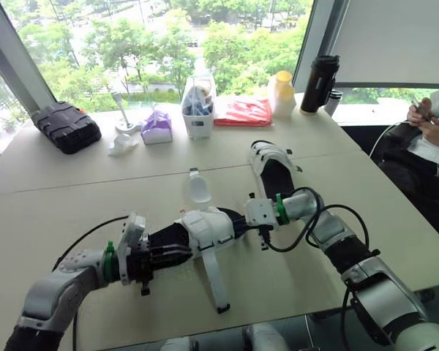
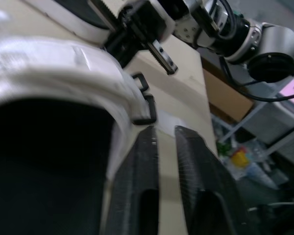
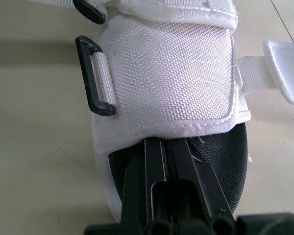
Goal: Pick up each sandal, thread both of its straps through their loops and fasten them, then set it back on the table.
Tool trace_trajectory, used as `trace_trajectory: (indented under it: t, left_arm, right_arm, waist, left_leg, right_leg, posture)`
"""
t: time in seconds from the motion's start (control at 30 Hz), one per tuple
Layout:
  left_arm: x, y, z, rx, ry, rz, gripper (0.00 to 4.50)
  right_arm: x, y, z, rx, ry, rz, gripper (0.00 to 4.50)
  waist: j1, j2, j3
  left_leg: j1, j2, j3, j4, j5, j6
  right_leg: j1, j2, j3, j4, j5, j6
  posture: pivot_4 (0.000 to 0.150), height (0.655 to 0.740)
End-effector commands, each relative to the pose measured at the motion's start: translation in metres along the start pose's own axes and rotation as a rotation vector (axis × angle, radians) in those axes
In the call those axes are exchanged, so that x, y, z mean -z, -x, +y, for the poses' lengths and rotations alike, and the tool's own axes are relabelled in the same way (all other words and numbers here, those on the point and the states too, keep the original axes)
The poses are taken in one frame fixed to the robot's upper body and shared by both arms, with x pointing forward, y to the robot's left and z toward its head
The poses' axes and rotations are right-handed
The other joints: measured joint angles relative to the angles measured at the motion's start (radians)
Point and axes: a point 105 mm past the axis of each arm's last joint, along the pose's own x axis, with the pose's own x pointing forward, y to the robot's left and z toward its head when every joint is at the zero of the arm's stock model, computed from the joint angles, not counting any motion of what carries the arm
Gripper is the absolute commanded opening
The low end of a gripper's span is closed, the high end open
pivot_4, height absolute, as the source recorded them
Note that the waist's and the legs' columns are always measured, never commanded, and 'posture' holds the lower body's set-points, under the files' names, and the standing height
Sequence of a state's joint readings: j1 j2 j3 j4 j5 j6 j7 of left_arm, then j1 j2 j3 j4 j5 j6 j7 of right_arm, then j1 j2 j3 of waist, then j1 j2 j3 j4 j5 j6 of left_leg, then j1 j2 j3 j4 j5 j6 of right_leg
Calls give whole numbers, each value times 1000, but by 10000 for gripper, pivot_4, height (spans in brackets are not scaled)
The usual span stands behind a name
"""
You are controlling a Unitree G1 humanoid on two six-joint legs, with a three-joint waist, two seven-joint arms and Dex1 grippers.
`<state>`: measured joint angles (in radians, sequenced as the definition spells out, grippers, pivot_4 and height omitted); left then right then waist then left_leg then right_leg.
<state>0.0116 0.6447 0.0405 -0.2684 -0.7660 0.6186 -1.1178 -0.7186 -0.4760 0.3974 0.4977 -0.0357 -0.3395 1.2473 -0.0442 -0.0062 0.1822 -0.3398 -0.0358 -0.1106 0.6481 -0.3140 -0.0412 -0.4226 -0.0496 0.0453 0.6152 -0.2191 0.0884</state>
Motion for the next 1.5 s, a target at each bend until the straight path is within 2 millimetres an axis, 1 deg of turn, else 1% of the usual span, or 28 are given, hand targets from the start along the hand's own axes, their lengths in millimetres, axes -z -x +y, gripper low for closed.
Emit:
trace_trajectory:
  t: [0.03,0.07,0.13,0.17,0.27,0.33,0.4,0.6,0.83,0.87,0.93,1.07,1.1,1.17,1.27,1.3,1.37,1.4,1.43,1.5]
  left_arm:
    - [13,-11,-17,21,13,-3,23666]
    - [20,-15,-19,13,30,-7,28534]
    - [25,-21,-25,14,71,-33,39353]
    - [25,-26,-25,-2,88,-58,43318]
    - [28,-35,-27,-11,107,-71,43318]
    - [31,-38,-28,-15,98,-63,43318]
    - [31,-49,-23,-51,118,-100,43318]
    - [32,-66,-30,-21,161,-112,43318]
    - [30,-69,-29,-20,163,-114,43318]
    - [30,-69,-30,-18,168,-111,41053]
    - [32,-66,-32,-16,179,-100,35154]
    - [34,-59,-39,4,213,-84,15973]
    - [33,-57,-41,12,222,-84,10202]
    - [28,-54,-43,26,227,-93,333]
    - [13,-52,-41,36,232,-146,333]
    - [1,-52,-39,44,235,-193,333]
    - [-15,-51,-36,56,242,-255,333]
    - [-21,-51,-34,59,247,-274,333]
    - [-25,-50,-31,57,249,-290,333]
    - [-42,-48,-20,35,269,-364,333]
  right_arm:
    - [12,-4,15,-54,-41,51,0]
    - [12,-3,16,-59,-42,52,0]
    - [13,-3,18,-65,-44,56,0]
    - [13,-2,18,-67,-45,57,0]
    - [13,-2,19,-68,-46,57,0]
    - [13,-2,20,-69,-46,57,0]
    - [12,-1,20,-71,-46,57,0]
    - [13,-1,20,-73,-46,61,0]
    - [13,-2,19,-71,-44,63,0]
    - [13,-2,19,-71,-43,63,0]
    - [13,-2,19,-70,-43,62,0]
    - [12,-3,18,-66,-43,61,0]
    - [13,-3,17,-65,-43,62,0]
    - [13,-3,17,-64,-42,63,0]
    - [13,-3,16,-62,-40,63,0]
    - [13,-3,15,-60,-39,63,0]
    - [13,-3,14,-58,-36,63,0]
    - [13,-3,14,-58,-35,63,0]
    - [13,-3,13,-56,-35,63,0]
    - [13,-4,12,-53,-32,61,0]
  waist:
    - [0,0,0]
    - [0,0,0]
    - [1,0,0]
    - [1,0,0]
    - [4,0,0]
    - [3,0,0]
    - [4,0,0]
    - [4,0,0]
    - [3,0,0]
    - [3,0,0]
    - [3,0,0]
    - [2,0,0]
    - [3,0,0]
    - [3,0,0]
    - [4,0,0]
    - [3,0,0]
    - [3,0,0]
    - [3,0,0]
    - [3,0,0]
    - [2,0,0]
  left_leg:
    - [0,0,0,0,0,0]
    - [0,0,0,0,0,0]
    - [0,0,0,0,0,0]
    - [0,0,0,0,0,0]
    - [0,0,0,0,0,0]
    - [0,-1,0,0,0,0]
    - [0,-1,0,0,0,0]
    - [0,-1,0,0,0,0]
    - [0,-1,0,0,0,0]
    - [0,-1,0,0,0,0]
    - [0,-1,0,0,0,0]
    - [0,-1,0,0,0,0]
    - [0,-1,0,0,0,0]
    - [0,-1,0,0,0,0]
    - [0,-1,0,0,0,0]
    - [0,-1,0,0,0,0]
    - [0,-1,0,1,0,0]
    - [0,-1,0,1,0,0]
    - [0,-1,0,1,0,0]
    - [0,-1,0,1,0,0]
  right_leg:
    - [0,0,0,0,0,0]
    - [1,0,0,0,0,0]
    - [1,-1,0,0,0,0]
    - [1,-1,0,0,0,0]
    - [1,-1,0,0,0,0]
    - [1,-1,0,0,0,0]
    - [1,-1,0,0,0,0]
    - [1,-2,0,-1,0,1]
    - [1,-1,0,-1,0,0]
    - [1,-1,0,-1,0,0]
    - [1,-1,0,-1,0,0]
    - [1,-1,0,-1,0,0]
    - [1,-1,0,-1,0,0]
    - [1,-1,0,-1,0,0]
    - [1,-1,0,-1,0,0]
    - [1,-1,0,-1,0,0]
    - [1,-1,0,-1,0,0]
    - [1,-1,0,0,0,0]
    - [1,-1,0,0,0,1]
    - [1,-1,0,0,1,2]
  posture:
    - [1500,7400]
    - [1500,7400]
    - [1500,7400]
    - [1500,7400]
    - [1500,7400]
    - [1500,7400]
    - [1500,7400]
    - [1500,7400]
    - [1500,7400]
    - [1500,7400]
    - [1500,7400]
    - [1500,7400]
    - [1500,7400]
    - [1500,7400]
    - [1500,7400]
    - [1500,7400]
    - [1500,7400]
    - [1500,7400]
    - [1500,7400]
    - [1500,7400]
